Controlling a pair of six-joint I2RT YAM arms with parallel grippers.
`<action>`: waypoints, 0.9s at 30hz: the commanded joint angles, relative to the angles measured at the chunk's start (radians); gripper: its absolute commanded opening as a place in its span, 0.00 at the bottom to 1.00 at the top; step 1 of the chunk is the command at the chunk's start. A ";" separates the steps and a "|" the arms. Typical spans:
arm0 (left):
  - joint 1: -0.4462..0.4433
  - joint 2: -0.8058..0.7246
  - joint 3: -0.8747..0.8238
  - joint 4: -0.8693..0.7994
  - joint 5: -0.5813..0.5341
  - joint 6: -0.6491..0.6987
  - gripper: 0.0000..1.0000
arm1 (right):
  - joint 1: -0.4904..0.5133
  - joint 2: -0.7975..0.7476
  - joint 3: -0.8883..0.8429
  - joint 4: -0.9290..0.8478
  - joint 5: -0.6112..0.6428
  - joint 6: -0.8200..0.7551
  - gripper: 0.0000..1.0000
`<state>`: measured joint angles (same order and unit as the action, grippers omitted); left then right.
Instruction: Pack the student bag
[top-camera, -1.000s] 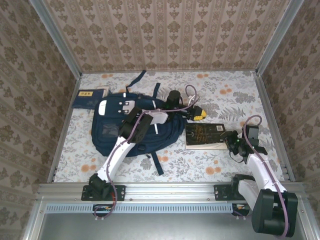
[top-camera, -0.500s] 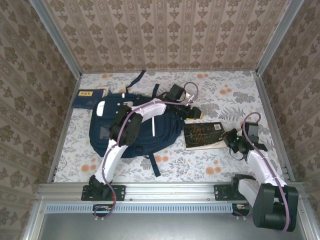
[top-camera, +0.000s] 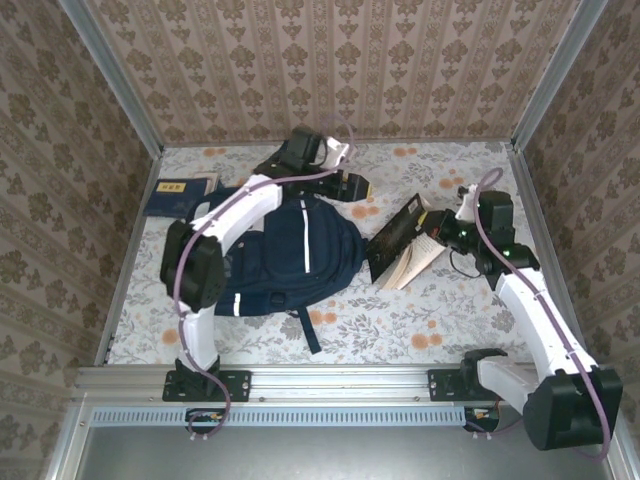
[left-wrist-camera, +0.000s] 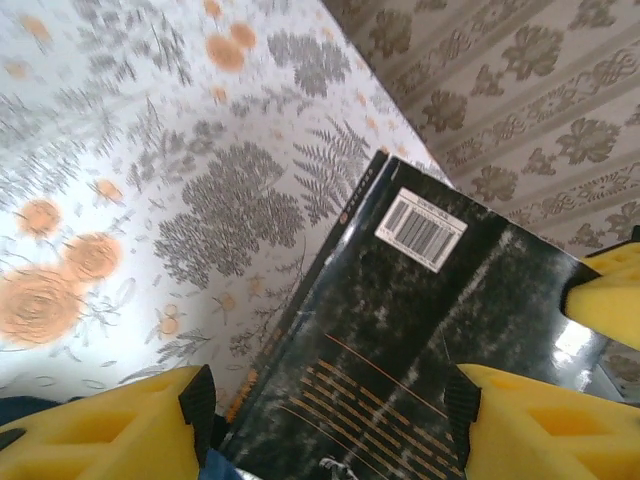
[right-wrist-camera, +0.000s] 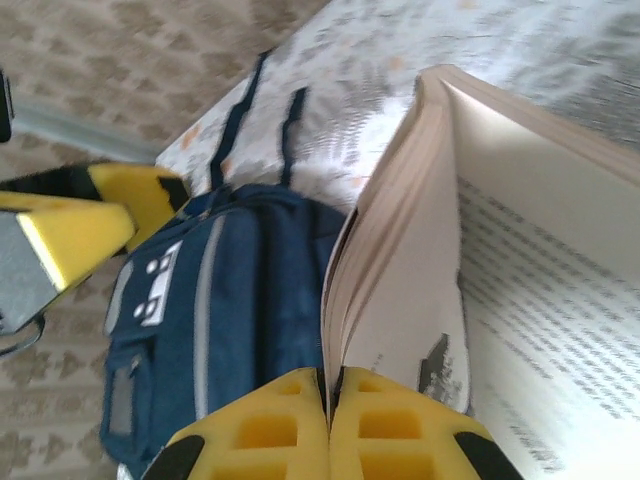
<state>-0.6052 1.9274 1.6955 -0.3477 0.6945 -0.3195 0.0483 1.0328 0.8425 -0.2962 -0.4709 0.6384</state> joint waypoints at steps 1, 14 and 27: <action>0.011 -0.091 -0.085 0.055 -0.035 0.102 0.65 | 0.037 0.000 0.181 -0.087 -0.022 -0.139 0.00; 0.047 -0.265 -0.276 0.218 0.279 0.256 0.79 | 0.098 0.093 0.413 -0.114 -0.521 -0.264 0.00; -0.030 -0.083 -0.468 0.929 0.461 -0.441 0.69 | 0.108 0.107 0.282 0.212 -0.569 -0.022 0.00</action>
<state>-0.6121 1.8099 1.2530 0.3599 1.0950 -0.5495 0.1516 1.1469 1.1221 -0.2386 -0.9886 0.5739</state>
